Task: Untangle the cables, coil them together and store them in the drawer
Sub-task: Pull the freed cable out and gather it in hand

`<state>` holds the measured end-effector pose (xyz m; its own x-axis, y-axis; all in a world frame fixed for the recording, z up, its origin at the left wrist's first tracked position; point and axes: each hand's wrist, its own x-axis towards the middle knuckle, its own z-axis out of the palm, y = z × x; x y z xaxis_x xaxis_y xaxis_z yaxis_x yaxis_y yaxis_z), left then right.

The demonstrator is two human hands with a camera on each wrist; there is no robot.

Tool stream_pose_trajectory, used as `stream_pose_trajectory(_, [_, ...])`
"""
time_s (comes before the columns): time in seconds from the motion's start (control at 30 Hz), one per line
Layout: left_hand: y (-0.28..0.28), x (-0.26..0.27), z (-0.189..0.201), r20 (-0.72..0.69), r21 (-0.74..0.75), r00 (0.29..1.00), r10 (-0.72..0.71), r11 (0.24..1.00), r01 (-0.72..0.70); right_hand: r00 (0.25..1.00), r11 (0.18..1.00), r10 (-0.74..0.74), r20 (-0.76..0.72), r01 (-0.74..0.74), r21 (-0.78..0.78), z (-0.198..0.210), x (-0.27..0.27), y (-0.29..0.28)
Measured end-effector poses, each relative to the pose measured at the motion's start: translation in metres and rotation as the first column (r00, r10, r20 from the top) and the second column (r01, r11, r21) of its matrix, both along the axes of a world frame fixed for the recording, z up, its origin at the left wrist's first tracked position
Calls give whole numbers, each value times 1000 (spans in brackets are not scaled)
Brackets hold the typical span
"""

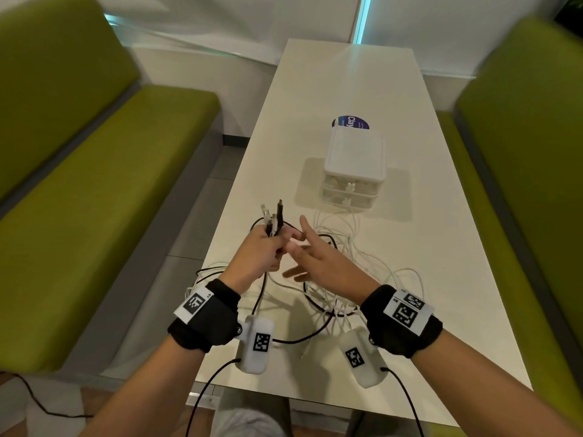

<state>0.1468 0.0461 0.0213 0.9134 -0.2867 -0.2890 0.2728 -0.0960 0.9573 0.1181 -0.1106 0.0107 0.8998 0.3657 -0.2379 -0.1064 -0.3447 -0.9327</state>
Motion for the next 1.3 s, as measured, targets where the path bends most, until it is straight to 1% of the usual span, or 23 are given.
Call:
stream_pose_trajectory(0.03, [2, 0, -1, 14, -35, 1000, 21, 999, -21, 999, 999, 41, -28, -42, -24, -4, 0, 0])
stream_pose_trajectory(0.07, [3, 1, -1, 23, -79, 999, 44, 996, -42, 992, 986, 121, -42, -125, -112, -7, -1, 0])
stream_pose_trajectory(0.13, [7, 3, 2, 25, -184, 994, 103, 978, -96, 960, 908, 269, -81, -281, -310, -13, -5, -1])
stream_pose_trajectory(0.17, [10, 5, 4, 14, -243, 991, 133, 962, -125, 947, 873, 312, -79, -318, -369, -17, -7, -1])
stream_pose_trajectory(0.2, [12, 5, 6, -6, -301, 987, 159, 941, -154, 941, 863, 331, -69, -332, -381, -21, -8, 0])
stream_pose_trajectory(0.3, [15, 4, 11, -54, -422, 979, 198, 884, -202, 962, 900, 273, -15, -261, -348, -21, -12, 12])
stream_pose_trajectory(0.37, [14, 2, 14, -43, -457, 979, 198, 867, -195, 982, 932, 189, 8, -177, -317, -21, -10, 21])
stream_pose_trajectory(0.43, [15, 2, 21, 3, -455, 978, 210, 871, -186, 989, 932, 144, 44, -121, -341, -19, -8, 27])
stream_pose_trajectory(0.47, [19, 4, 26, 48, -422, 975, 219, 889, -179, 986, 915, 146, 80, -103, -391, -17, -7, 26])
stream_pose_trajectory(0.53, [29, 9, 34, 178, -272, 959, 221, 947, -168, 976, 882, 147, 158, -58, -468, -13, -5, 20])
stream_pose_trajectory(0.6, [42, 15, 39, 293, -93, 935, 199, 979, -180, 968, 893, 140, 209, -32, -450, -11, -1, 7])
stream_pose_trajectory(0.7, [56, 22, 36, 362, 83, 913, 189, 969, -233, 954, 867, 162, 253, -15, -498, -13, 4, -14])
stream_pose_trajectory(0.77, [52, 22, 24, 414, 229, 904, 110, 948, -220, 951, 847, 172, 258, -10, -531, -14, 7, -23])
stream_pose_trajectory(0.83, [38, 16, 7, 435, 436, 895, -102, 893, -110, 951, 837, 169, 259, 0, -547, -14, 10, -24])
stream_pose_trajectory(0.9, [20, 5, -9, 377, 632, 865, -331, 774, 21, 955, 838, 141, 262, 26, -545, -14, 14, -21])
stream_pose_trajectory(0.97, [8, -7, -14, 285, 731, 863, -418, 676, 86, 960, 827, 127, 250, 37, -561, -13, 17, -19])
stream_pose_trajectory(1.03, [4, -10, -14, 291, 765, 857, -425, 641, 59, 964, 820, 132, 231, 25, -572, -13, 19, -20])
stream_pose_trajectory(1.1, [4, -7, -9, 306, 775, 865, -398, 632, 17, 966, 832, 129, 222, 16, -555, -13, 20, -22])
stream_pose_trajectory(1.13, [4, -4, -5, 325, 758, 873, -364, 652, -11, 967, 838, 127, 221, 15, -545, -12, 20, -22])
stream_pose_trajectory(1.17, [6, -1, -3, 348, 721, 886, -306, 692, -44, 965, 841, 127, 228, 17, -541, -13, 20, -22])
stream_pose_trajectory(1.23, [13, 5, 4, 414, 529, 908, -66, 829, -181, 962, 842, 121, 245, 31, -539, -14, 19, -24])
stream_pose_trajectory(1.27, [18, 10, 8, 435, 399, 896, 93, 872, -284, 962, 848, 108, 251, 43, -528, -15, 18, -27])
stream_pose_trajectory(1.3, [26, 15, 11, 425, 282, 874, 236, 883, -375, 962, 860, 87, 257, 58, -507, -16, 18, -30])
